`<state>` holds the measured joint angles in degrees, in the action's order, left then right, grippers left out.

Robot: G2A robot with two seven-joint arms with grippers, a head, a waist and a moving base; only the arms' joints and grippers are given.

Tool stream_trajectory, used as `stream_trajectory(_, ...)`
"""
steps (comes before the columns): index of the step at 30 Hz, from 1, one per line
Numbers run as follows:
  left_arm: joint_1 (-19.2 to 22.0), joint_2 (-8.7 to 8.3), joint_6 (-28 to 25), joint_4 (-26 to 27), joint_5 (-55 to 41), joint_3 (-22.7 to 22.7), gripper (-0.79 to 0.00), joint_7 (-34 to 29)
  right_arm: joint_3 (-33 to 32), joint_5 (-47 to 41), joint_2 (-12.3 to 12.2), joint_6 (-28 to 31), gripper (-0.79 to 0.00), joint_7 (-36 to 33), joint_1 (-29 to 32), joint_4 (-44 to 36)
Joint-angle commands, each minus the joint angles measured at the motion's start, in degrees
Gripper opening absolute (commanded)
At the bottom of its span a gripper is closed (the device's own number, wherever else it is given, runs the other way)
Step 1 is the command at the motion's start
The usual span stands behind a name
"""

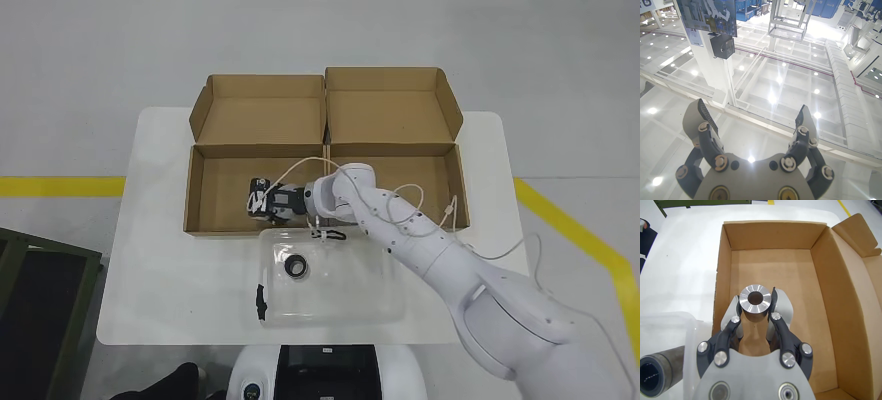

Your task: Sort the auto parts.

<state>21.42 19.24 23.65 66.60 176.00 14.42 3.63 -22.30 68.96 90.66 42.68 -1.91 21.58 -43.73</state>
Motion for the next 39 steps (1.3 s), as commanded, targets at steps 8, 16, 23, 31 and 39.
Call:
stream_trajectory(8,0.0,0.0,0.0,0.0,0.0,0.0,0.0,0.0,-1.22,1.39,1.48,0.6,-0.785,2.95,-2.18,3.68)
stream_trajectory(16,0.0,0.0,0.0,0.0,0.0,0.0,0.0,0.0,-1.75,2.81,2.38,1.53,-0.785,2.71,-2.96,6.16)
stream_trajectory(23,0.0,0.0,0.0,0.0,0.0,0.0,0.0,0.0,-1.47,4.27,3.47,2.26,-0.727,2.29,-3.01,7.73)
stream_trajectory(31,0.0,0.0,0.0,0.0,0.0,0.0,0.0,0.0,-1.03,6.3,4.65,2.87,-0.622,1.8,-3.11,9.73)
stream_trajectory(39,0.0,0.0,0.0,0.0,0.0,0.0,0.0,0.0,-1.62,8.36,5.1,3.56,-0.413,2.64,-4.64,10.39)
